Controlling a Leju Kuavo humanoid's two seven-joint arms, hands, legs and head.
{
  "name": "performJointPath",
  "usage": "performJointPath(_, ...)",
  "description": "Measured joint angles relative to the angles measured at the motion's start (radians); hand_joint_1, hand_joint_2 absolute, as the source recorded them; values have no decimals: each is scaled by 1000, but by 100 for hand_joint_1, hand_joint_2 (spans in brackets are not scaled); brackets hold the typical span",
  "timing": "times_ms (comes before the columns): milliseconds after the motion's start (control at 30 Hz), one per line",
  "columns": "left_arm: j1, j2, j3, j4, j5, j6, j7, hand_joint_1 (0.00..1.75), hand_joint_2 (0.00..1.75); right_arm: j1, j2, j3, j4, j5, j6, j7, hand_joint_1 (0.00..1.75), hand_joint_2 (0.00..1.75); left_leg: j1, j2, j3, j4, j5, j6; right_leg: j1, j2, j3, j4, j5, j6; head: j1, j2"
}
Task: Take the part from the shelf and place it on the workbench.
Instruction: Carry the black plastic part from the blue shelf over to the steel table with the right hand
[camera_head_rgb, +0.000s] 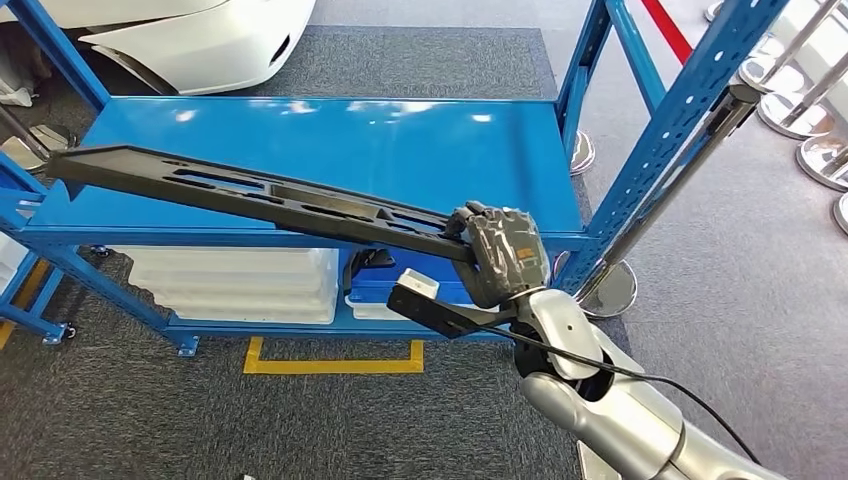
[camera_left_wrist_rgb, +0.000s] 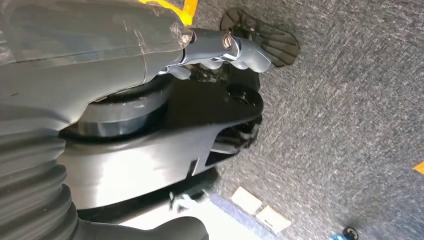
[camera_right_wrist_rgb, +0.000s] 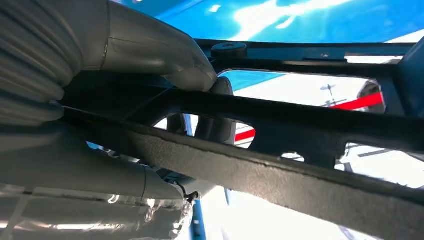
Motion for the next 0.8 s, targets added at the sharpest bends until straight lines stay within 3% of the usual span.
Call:
performJointPath(67, 0, 0, 0, 0, -4, -7, 2, 0, 175, -3, 0, 1, 0, 0, 1, 2, 175, 175, -1, 8, -9, 8, 14, -11, 9, -14, 58, -97, -32, -16, 7, 0)
performJointPath(133, 0, 1, 0, 0, -8, -12, 6, 0, 175, -3, 0, 2, 1, 0, 2, 4, 175, 175, 0, 14, -13, 8, 27, -22, 10, -5, 55, -111, -25, -33, 8, 0)
performJointPath(167, 0, 2, 0, 0, -9, -13, 8, 0, 175, -3, 0, 3, 1, 0, 2, 4, 175, 175, 0, 9, -18, 15, 18, -29, 8, -1, 48, -114, -15, -41, 8, 0)
performJointPath(200, -1, 2, 0, 0, -9, -14, 9, 0, 175, -4, 0, 3, 1, 0, 2, 5, 175, 175, 1, 0, -28, 36, -8, -35, 5, 3, 38, -116, -4, -51, 5, 0)
performJointPath(300, 0, 3, 0, 0, -9, -17, 12, 0, 175, -5, 1, 6, 1, -1, 4, 6, 175, 175, 4, -32, -64, 203, -154, -48, 4, 17, -1, -114, 29, -68, -15, 0)
performJointPath(333, 0, 3, 0, 0, -8, -17, 12, 0, 175, -5, 2, 8, 1, -2, 5, 6, 175, 175, 4, -35, -69, 259, -180, -50, 6, 23, -16, -111, 39, -68, -20, 0)
performJointPath(367, 0, 3, 0, 0, -8, -17, 12, 0, 175, -5, 1, 9, 1, -2, 6, 7, 175, 175, 5, -36, -63, 291, -179, -50, 6, 30, -31, -108, 49, -67, -23, 0)
performJointPath(400, 0, 3, 0, 0, -7, -17, 12, 0, 175, -5, 1, 10, 1, -3, 7, 8, 175, 175, 5, -37, -44, 293, -160, -50, 7, 37, -46, -104, 59, -66, -25, 0)
performJointPath(467, -1, 3, 0, 0, -5, -17, 12, 0, 175, -5, 1, 10, 1, -5, 9, 10, 175, 175, 9, -49, 39, 203, -112, -46, 7, 51, -73, -96, 77, -60, -29, 0)
performJointPath(533, -1, 3, -1, 0, -4, -17, 12, 0, 175, -8, 2, 10, 1, -8, 9, 13, 175, 175, 11, -76, 130, 65, -110, -37, 9, 65, -92, -92, 96, -49, -31, 0)
performJointPath(567, -1, 3, -1, 0, -3, -17, 12, 0, 175, -9, 2, 11, 1, -9, 9, 14, 175, 175, 10, -86, 154, 19, -118, -32, 9, 70, -97, -94, 107, -43, -29, 0)
performJointPath(633, -1, 2, -1, 0, -1, -17, 11, 0, 175, -10, 1, 11, 1, -11, 8, 17, 175, 175, 8, -81, 153, -9, -111, -20, 9, 84, -107, -102, 132, -28, -23, 0)
performJointPath(667, -1, 2, -1, 0, -1, -17, 11, 0, 175, -8, -1, 11, 1, -12, 7, 19, 175, 175, 8, -72, 145, -14, -99, -13, 8, 85, -114, -102, 131, -22, -20, 0)
performJointPath(700, -1, 1, -2, 0, 0, -17, 11, 0, 175, -7, -3, 11, 1, -12, 7, 21, 175, 175, 9, -63, 134, -17, -87, -4, 7, 78, -125, -88, 111, -16, -16, 0)
performJointPath(733, -1, 1, -2, 0, 0, -17, 11, 0, 175, -5, -4, 11, 1, -12, 6, 22, 175, 175, 10, -54, 122, -21, -74, 5, 6, 67, -139, -55, 71, -11, -11, 0)
performJointPath(800, -1, 1, -2, 0, 0, -18, 11, 0, 175, -4, -5, 12, 1, -11, 6, 22, 175, 175, 5, -38, 95, -21, -52, 17, 2, 40, -169, 63, -35, -5, 2, 0)
